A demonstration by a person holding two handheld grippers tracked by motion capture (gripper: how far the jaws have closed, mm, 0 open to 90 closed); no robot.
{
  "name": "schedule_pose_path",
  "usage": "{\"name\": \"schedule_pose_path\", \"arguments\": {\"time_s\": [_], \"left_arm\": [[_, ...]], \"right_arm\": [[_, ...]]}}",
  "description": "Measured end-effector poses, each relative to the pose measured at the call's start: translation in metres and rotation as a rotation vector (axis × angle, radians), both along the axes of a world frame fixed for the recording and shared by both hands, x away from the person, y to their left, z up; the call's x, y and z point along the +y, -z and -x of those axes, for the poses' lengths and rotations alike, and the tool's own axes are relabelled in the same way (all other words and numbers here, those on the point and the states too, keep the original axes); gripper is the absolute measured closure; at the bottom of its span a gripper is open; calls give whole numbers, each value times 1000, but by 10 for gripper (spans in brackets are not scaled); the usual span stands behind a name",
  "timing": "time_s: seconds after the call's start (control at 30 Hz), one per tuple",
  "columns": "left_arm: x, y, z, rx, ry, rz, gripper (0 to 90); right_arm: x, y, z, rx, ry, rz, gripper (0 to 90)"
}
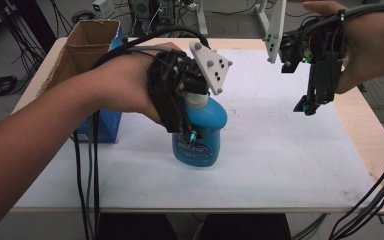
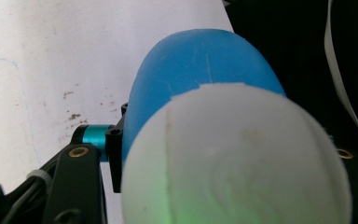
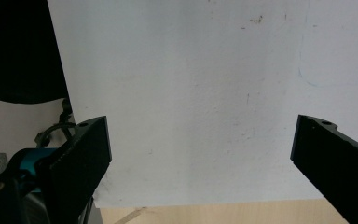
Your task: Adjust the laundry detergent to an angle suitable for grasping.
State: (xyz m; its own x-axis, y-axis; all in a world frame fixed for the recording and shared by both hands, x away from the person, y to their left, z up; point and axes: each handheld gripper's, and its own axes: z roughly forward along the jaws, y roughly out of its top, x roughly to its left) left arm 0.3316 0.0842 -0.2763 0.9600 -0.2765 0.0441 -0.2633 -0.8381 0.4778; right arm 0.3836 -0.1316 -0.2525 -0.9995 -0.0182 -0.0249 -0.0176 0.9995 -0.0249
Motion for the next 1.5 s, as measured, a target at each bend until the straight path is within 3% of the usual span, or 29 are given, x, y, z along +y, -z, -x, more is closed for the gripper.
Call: {"name": "schedule_pose_path", "arguments": {"time_s": [0.37, 0.63, 0.87, 1.2, 1.43, 1.5], "left_arm": [[5, 14, -1, 2, 120, -3, 391], [8, 22, -2, 17, 155, -2, 391], [10, 26, -5, 6, 154, -2, 390], [13, 37, -9, 11, 132, 2, 389], [13, 39, -9, 21, 133, -2, 389], [12, 39, -8, 9, 144, -7, 389]], "right_arm": [[5, 3, 2, -2, -16, 1, 41], [5, 3, 4, -2, -25, 2, 41], [3, 2, 5, -3, -4, 5, 41], [3, 4, 4, -2, -20, -4, 41], [2, 5, 3, -1, -20, -8, 41], [2, 5, 3, 0, -12, -2, 41]]}}
